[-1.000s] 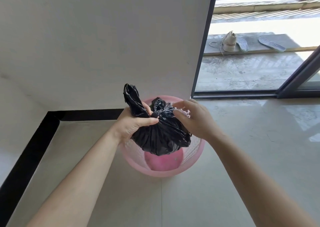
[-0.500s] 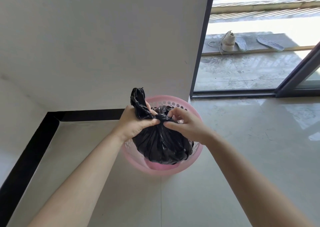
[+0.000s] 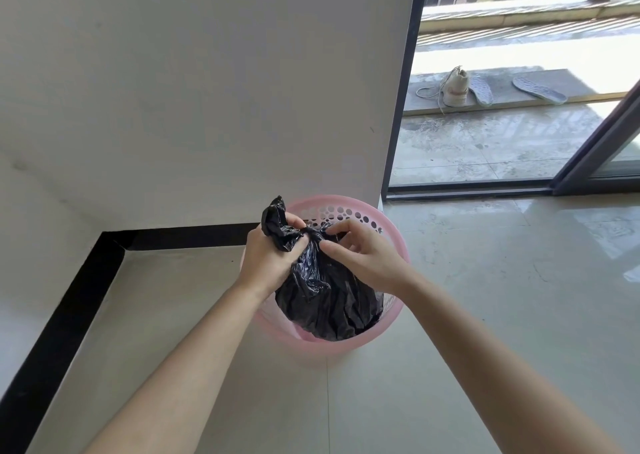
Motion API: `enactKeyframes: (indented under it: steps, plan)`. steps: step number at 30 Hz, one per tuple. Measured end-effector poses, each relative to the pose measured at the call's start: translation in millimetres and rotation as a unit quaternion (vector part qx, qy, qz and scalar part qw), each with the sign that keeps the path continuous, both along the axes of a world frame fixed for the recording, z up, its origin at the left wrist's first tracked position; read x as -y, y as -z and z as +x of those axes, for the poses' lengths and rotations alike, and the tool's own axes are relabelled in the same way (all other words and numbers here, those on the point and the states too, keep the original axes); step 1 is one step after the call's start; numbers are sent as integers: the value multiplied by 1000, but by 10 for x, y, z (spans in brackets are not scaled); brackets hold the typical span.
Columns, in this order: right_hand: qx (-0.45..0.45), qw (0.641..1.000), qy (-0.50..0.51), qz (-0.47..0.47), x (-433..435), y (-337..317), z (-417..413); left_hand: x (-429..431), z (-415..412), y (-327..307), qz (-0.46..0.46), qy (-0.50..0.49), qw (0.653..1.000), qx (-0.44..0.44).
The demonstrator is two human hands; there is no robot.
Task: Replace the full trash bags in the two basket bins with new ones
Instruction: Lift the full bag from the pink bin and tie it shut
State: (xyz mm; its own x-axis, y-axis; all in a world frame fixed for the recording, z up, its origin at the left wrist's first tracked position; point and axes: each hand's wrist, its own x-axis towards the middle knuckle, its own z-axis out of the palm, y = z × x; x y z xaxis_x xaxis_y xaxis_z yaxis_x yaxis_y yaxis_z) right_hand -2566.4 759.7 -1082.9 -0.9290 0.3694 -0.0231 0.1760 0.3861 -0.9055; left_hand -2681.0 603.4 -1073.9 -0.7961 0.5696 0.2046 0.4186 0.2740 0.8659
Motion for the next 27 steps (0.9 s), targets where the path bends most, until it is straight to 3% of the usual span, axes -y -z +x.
enactKeyframes:
  steps: [7, 10, 14, 21, 27]
  plan:
    - [30, 997, 22, 65, 76, 26, -11, -31, 31, 72, -44, -25, 997, -60]
    - [14, 989, 55, 140, 109, 42, 5, -74, 38, 49, 4, -22, 997, 74]
    - [-19, 961, 97, 257, 155, 68, 54, -128, 101, -59, 73, 29, 943, 322]
    - [-31, 988, 87, 124, 144, 58, 43, -137, 130, 3, 174, -34, 925, 335]
    - [-94, 967, 117, 208, 148, 67, 52, -189, 200, -72, 233, -29, 878, 417]
